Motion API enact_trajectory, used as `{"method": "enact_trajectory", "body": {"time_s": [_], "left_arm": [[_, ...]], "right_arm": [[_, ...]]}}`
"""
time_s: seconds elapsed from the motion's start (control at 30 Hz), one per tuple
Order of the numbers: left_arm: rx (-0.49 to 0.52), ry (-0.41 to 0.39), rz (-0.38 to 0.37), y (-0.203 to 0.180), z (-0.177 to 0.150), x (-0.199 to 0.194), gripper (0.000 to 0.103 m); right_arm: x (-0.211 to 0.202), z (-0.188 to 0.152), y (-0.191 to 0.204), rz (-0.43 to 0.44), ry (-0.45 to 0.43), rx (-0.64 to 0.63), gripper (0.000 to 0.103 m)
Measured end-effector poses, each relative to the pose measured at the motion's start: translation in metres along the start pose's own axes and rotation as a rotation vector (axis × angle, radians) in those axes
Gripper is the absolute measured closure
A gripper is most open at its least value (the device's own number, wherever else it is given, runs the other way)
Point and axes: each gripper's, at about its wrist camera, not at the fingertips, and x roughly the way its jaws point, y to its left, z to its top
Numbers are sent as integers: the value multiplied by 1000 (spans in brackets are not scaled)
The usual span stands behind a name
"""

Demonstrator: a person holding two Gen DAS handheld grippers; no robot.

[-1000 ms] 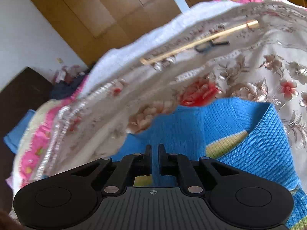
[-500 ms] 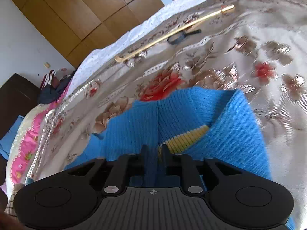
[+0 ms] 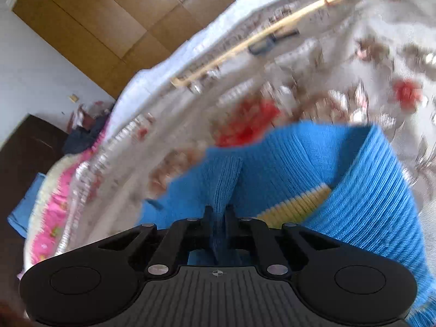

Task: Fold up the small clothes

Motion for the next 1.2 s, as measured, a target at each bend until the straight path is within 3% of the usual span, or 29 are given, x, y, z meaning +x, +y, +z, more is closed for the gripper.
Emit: {"method": "enact_trajectory", "body": {"time_s": [0.13,0.23,0.27,0.33,0.4,0.43,0.53,0.8,0.97,1.07,1.2], "left_arm": [[-8,-13,1,1,2,-3,0],[8,-9,5,-2,2,-1,0],[20,-5,11,-4,1,0,0],[49,14,26,-8,0,4,0],[64,21,33,-9,-2,5,0],[64,21,33,-9,-2,4,0],[61,39,34,-8,-1,7,0],[37,21,43,-1,4,1,0],[34,42,47,3,4,6,0],[45,27,55,3,5,4,0],[40,29,46,6,6,4,0]], "right_arm": [[-76,16,2,51,-180,51,96],[-114,4,-9,-46,-278,28,96],[-113,-3,-14,-101,-271,3,96],[-93,-18,-31,-229,-176,-25,95],[-74,-29,-52,-273,-72,22,95],[-72,-33,-59,-285,-60,49,95],[-79,-31,-63,-270,-85,76,91],[-108,-33,-23,-351,-213,-212,85],[-95,-35,-21,-463,-226,-261,84],[-101,-40,-3,-375,-239,-329,84],[-60,-50,34,-192,-47,-534,84]]}}
